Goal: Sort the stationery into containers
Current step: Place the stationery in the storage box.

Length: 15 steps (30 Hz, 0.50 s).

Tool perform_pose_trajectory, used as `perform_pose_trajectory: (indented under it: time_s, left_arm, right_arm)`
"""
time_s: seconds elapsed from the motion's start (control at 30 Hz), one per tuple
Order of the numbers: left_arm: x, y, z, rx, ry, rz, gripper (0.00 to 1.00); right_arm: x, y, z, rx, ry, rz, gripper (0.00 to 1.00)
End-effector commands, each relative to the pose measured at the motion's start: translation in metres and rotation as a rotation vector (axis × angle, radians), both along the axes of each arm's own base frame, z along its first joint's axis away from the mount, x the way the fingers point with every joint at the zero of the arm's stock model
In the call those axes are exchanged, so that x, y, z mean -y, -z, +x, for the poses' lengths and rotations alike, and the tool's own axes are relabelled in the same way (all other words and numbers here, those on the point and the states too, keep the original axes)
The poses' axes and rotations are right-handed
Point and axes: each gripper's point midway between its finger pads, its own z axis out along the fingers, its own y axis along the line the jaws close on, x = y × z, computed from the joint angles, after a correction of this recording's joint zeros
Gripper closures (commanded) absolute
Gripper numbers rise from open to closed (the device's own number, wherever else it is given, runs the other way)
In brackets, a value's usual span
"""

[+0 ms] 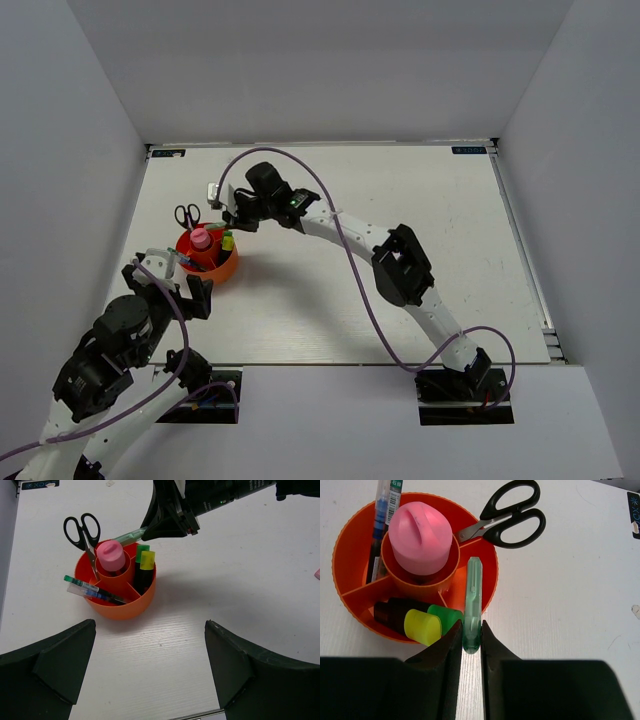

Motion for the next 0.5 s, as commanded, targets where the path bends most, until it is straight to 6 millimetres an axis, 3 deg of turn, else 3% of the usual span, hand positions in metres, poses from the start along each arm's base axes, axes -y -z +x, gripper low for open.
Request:
perform_pose_trajectory:
  time_s: [0.0,0.47]
  left_arm:
    - [0.003,0.005,0.000,-0.015,0.009,-0.005,0.00]
    - [0.002,0.004,-0.001,-0.009,0.007,-0.017,0.00]
  right_arm:
    - [-0.002,-0.014,0.002,0.030,-0.034,0.033,1.00]
    - [0.014,-0.019,-0.037,-0.047,-0.159,-0.001,1.00]
